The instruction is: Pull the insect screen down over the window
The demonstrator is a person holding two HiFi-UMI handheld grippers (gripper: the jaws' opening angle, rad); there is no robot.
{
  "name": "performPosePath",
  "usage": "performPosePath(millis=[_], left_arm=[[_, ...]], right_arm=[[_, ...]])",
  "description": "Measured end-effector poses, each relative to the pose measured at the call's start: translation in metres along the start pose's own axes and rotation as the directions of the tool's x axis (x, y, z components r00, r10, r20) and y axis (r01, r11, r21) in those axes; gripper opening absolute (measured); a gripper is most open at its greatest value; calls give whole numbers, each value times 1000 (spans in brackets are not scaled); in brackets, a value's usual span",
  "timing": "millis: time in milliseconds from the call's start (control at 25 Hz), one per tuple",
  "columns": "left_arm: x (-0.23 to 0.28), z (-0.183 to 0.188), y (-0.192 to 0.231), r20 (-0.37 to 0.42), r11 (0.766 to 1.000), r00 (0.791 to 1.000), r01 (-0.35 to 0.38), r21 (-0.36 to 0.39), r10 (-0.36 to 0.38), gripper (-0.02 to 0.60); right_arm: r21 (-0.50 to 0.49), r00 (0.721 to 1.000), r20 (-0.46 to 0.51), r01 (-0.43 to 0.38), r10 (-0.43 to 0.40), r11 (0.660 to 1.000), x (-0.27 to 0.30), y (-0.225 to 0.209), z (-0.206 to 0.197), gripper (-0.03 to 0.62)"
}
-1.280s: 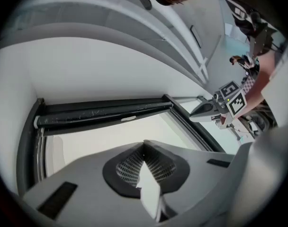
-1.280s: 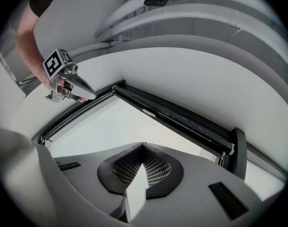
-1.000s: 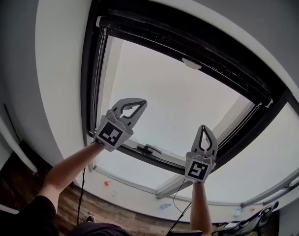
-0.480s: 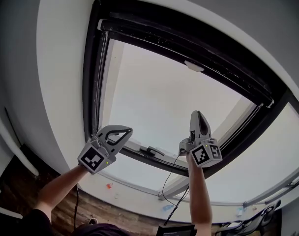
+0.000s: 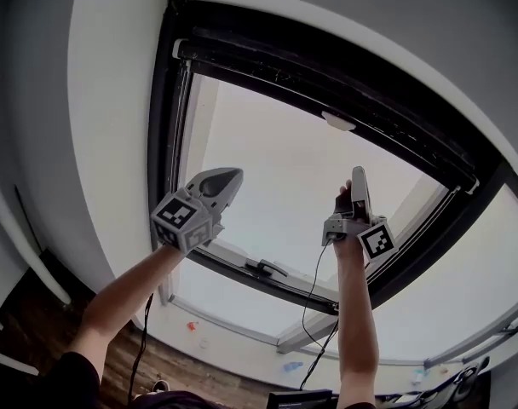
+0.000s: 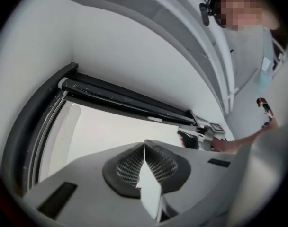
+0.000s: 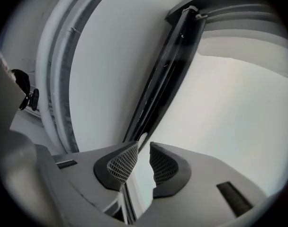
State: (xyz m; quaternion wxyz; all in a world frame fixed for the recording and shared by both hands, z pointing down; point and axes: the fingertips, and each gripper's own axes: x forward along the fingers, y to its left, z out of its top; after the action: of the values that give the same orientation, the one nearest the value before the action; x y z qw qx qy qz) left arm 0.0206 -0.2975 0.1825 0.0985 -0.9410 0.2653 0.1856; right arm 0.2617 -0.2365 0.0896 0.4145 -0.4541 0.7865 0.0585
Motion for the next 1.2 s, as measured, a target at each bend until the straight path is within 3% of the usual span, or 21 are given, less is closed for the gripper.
performPosePath(millis=[80, 120, 160, 240, 320, 360, 400, 480, 600, 760, 960, 1200], left_arm=[[42, 26, 17, 64, 996, 998, -18, -83, 23, 29], [62, 32, 21, 80, 982, 997, 7, -187, 9, 29], [80, 36, 23, 100, 945, 995, 44, -325, -12, 32], [108, 44, 30, 181, 807, 983, 131, -576, -30, 52], [121, 53, 40, 292, 678, 956, 215, -703, 0, 52], [124, 55, 47, 332, 638, 943, 237, -733, 31, 52], [124, 54, 55, 356, 613, 932, 244, -752, 65, 52], [126, 48, 70, 369, 597, 923, 238, -766, 106, 57], [135, 44, 79, 368, 603, 923, 232, -763, 111, 58], [150, 52, 49, 397, 609, 918, 302, -734, 23, 58], [166, 55, 27, 397, 552, 918, 327, -767, 8, 58], [170, 56, 8, 393, 526, 919, 348, -776, -29, 58]], right_arm=[[-1, 999, -19, -33, 33, 999, 12, 10, 1, 83], [-5, 999, -23, -35, 35, 999, 17, 11, 3, 84], [-5, 999, -21, -29, 28, 1000, 19, 8, 7, 84], [13, 1000, 8, -6, 6, 1000, 17, -5, 18, 84], [44, 997, 72, 18, -21, 999, 7, -22, 36, 84], [63, 994, 106, 25, -31, 998, 1, -31, 46, 84], [80, 991, 131, 29, -39, 996, -3, -39, 54, 83], [97, 989, 142, 37, -50, 995, -7, -54, 64, 83], [79, 996, 93, 6, -13, 997, -2, -52, 66, 83], [100, 994, 41, -107, 103, 989, 35, -20, 36, 81], [123, 991, -13, -128, 131, 984, 74, 2, -5, 81], [135, 996, -9, -90, 92, 987, 87, -1, -13, 64]])
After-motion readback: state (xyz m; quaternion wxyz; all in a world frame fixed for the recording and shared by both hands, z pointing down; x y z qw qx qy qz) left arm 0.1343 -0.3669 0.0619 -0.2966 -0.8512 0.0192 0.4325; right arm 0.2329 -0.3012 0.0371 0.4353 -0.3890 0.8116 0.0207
